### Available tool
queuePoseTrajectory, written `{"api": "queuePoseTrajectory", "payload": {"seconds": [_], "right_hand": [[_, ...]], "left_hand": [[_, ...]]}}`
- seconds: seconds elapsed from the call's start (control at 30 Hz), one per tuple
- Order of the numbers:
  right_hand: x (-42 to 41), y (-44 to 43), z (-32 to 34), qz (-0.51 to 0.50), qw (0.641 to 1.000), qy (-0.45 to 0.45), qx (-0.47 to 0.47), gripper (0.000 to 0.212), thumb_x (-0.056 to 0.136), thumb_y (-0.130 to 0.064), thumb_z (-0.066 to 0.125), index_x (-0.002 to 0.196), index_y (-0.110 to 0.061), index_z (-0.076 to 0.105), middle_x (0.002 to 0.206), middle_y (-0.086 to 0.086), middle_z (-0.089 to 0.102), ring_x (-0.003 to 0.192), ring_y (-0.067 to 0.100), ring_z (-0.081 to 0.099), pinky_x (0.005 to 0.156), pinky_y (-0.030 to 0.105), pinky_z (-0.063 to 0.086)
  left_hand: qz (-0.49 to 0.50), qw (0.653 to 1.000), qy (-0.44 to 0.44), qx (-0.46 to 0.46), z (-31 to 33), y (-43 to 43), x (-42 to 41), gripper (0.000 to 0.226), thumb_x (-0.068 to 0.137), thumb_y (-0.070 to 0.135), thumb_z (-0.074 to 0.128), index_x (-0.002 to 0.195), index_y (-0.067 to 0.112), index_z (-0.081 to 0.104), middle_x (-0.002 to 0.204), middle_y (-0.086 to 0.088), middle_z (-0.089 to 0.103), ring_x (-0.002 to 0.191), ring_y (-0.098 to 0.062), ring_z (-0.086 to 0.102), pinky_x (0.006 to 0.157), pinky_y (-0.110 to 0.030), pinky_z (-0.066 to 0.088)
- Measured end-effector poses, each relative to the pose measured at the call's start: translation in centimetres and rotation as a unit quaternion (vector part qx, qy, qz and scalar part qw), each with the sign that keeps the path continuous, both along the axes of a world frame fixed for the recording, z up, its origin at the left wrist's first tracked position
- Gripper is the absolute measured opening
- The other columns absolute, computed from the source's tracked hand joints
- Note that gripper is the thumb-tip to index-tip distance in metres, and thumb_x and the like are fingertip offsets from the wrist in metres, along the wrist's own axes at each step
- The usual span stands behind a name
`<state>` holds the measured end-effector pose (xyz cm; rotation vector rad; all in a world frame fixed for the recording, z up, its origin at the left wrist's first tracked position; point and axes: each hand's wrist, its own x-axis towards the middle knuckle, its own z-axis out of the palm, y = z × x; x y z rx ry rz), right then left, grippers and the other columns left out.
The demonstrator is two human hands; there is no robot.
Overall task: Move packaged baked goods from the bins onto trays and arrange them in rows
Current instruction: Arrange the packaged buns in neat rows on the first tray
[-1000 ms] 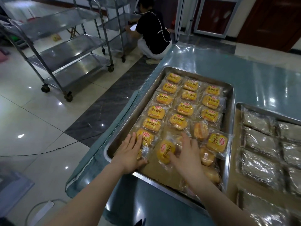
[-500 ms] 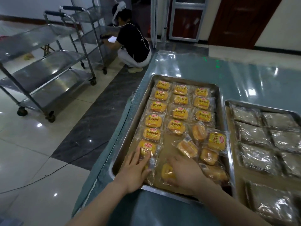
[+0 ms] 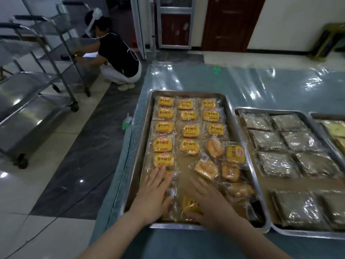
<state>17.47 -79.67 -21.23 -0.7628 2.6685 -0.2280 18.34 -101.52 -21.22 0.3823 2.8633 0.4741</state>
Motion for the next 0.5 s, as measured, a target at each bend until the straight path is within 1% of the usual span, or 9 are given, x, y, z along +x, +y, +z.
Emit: {"api": "queuePoseTrajectory", "payload": {"seconds": [0.03, 0.1, 0.23, 0.33, 0.37, 0.4, 0.43, 0.47, 0.5], "right_hand": [[0.1, 0.0, -0.3, 0.015, 0.999, -0.034, 0.012, 0.072, 0.092, -0.059, 0.036, 0.15, -0.036, 0.001, 0.157, -0.01, -0.017, 0.138, 0.013, -0.027, 0.111, 0.04, -0.011], [0.2, 0.0, -0.7, 0.021, 0.996, -0.077, 0.03, 0.069, 0.096, -0.057, 0.027, 0.149, -0.034, -0.01, 0.154, -0.006, -0.027, 0.132, 0.014, -0.037, 0.11, 0.043, -0.017], [-0.1, 0.0, -0.7, 0.01, 0.993, -0.106, 0.06, 0.069, 0.096, -0.058, 0.023, 0.148, -0.035, -0.016, 0.151, -0.001, -0.034, 0.132, 0.02, -0.038, 0.11, 0.051, -0.017], [-0.4, -0.4, -0.6, -0.004, 0.992, -0.119, 0.042, 0.072, 0.095, -0.057, 0.032, 0.149, -0.037, -0.011, 0.15, -0.006, -0.034, 0.135, 0.017, -0.034, 0.11, 0.052, -0.014], [-0.6, -0.4, -0.4, -0.018, 0.994, -0.109, 0.016, 0.072, 0.094, -0.054, 0.037, 0.15, -0.036, -0.004, 0.153, -0.009, -0.027, 0.138, 0.014, -0.029, 0.112, 0.05, -0.01], [-0.9, -0.3, -0.2, -0.038, 0.996, -0.083, -0.016, 0.069, 0.093, -0.052, 0.042, 0.15, -0.036, 0.007, 0.157, -0.011, -0.014, 0.142, 0.012, -0.017, 0.114, 0.047, -0.003], [-1.4, 0.0, 0.1, -0.063, 0.996, -0.039, -0.049, 0.064, 0.092, -0.048, 0.045, 0.149, -0.035, 0.018, 0.159, -0.011, 0.004, 0.145, 0.012, 0.0, 0.115, 0.044, 0.007], [-2.1, 0.1, 0.3, -0.09, 0.993, 0.01, -0.076, 0.058, 0.092, -0.044, 0.048, 0.146, -0.034, 0.028, 0.155, -0.01, 0.02, 0.142, 0.013, 0.016, 0.114, 0.039, 0.018], [-2.8, 0.3, 0.5, -0.119, 0.987, 0.049, -0.094, 0.053, 0.092, -0.039, 0.05, 0.142, -0.032, 0.035, 0.149, -0.009, 0.031, 0.137, 0.013, 0.027, 0.112, 0.035, 0.024]], "left_hand": [[-0.005, 1.0, 0.005, -0.001, 0.1, 0.0, -0.5, 0.071, 0.096, 0.046, 0.039, 0.136, 0.048, -0.019, 0.149, 0.012, -0.031, 0.134, -0.007, -0.034, 0.11, -0.031, -0.016], [-0.01, 1.0, 0.002, -0.005, 0.0, 0.1, -1.5, 0.071, 0.096, 0.047, 0.039, 0.136, 0.047, -0.019, 0.149, 0.011, -0.03, 0.133, -0.007, -0.034, 0.109, -0.031, -0.016], [-0.018, 0.999, -0.013, -0.027, -0.4, 0.7, -3.6, 0.069, 0.095, 0.05, 0.037, 0.136, 0.045, -0.019, 0.15, 0.006, -0.029, 0.135, -0.014, -0.032, 0.11, -0.036, -0.015], [-0.024, 0.997, -0.036, -0.062, -1.3, 1.0, -4.4, 0.07, 0.094, 0.055, 0.031, 0.136, 0.043, -0.024, 0.148, 0.002, -0.034, 0.133, -0.02, -0.036, 0.108, -0.041, -0.02], [-0.026, 0.996, -0.038, -0.071, -1.7, 1.1, -4.4, 0.07, 0.094, 0.057, 0.029, 0.136, 0.043, -0.026, 0.148, 0.001, -0.036, 0.132, -0.021, -0.038, 0.107, -0.042, -0.022], [-0.027, 0.996, -0.035, -0.077, -2.1, 1.2, -4.4, 0.071, 0.094, 0.058, 0.027, 0.137, 0.043, -0.027, 0.148, 0.0, -0.037, 0.131, -0.022, -0.04, 0.106, -0.042, -0.023], [-0.026, 0.996, -0.029, -0.081, -2.4, 1.2, -4.3, 0.071, 0.093, 0.06, 0.025, 0.137, 0.043, -0.028, 0.147, -0.001, -0.037, 0.131, -0.023, -0.041, 0.106, -0.042, -0.024], [-0.025, 0.996, -0.023, -0.085, -2.7, 1.3, -4.3, 0.071, 0.093, 0.06, 0.024, 0.137, 0.043, -0.029, 0.147, -0.001, -0.038, 0.13, -0.023, -0.042, 0.105, -0.043, -0.025], [-0.023, 0.996, -0.019, -0.09, -2.9, 1.3, -4.2, 0.072, 0.093, 0.06, 0.024, 0.136, 0.043, -0.03, 0.147, -0.001, -0.038, 0.13, -0.022, -0.042, 0.105, -0.042, -0.026]]}}
